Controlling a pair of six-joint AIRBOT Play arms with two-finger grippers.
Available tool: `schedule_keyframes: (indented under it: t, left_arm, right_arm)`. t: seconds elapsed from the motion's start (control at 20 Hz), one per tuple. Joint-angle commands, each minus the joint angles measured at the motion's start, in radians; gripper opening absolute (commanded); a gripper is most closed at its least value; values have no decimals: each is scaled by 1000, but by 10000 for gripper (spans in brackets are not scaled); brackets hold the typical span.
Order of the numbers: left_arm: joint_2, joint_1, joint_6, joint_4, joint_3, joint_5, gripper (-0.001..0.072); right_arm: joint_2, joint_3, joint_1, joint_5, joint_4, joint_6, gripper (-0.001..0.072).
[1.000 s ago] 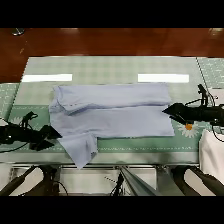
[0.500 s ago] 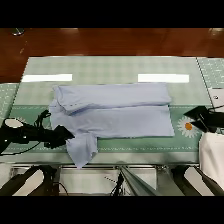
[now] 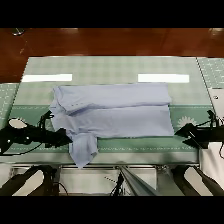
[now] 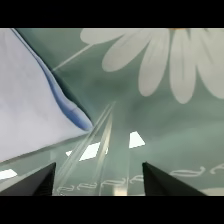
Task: Fold the shirts.
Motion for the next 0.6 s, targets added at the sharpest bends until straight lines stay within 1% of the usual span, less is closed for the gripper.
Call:
schedule_keyframes:
  t: [0.0,0.1,0.35,0.4,0.45,0.5,0.55]
  left_arm:
    - [1,-1,3,-20,1,-6,20]
    - [1,-1,3,-32,1,-4,20]
    - [1,-1,3,-39,3,11,21]
    - [1,-1,3,-39,11,16,21]
    - [1,-1,3,-40,24,14,20]
    - [1,-1,3,-40,42,12,20]
    - [1,-1,3,-40,63,12,20]
  right_arm:
    - [-48,-10,41,-54,70,-29,623]
    - [-102,-5,41,-98,147,-50,623]
    - [-236,11,41,-140,321,-135,622]
    - [-253,11,41,-143,361,-164,618]
    - [-265,14,41,-147,384,-181,590]
    - [-272,21,41,-142,391,-195,439]
    - [-272,29,41,-129,392,-226,210]
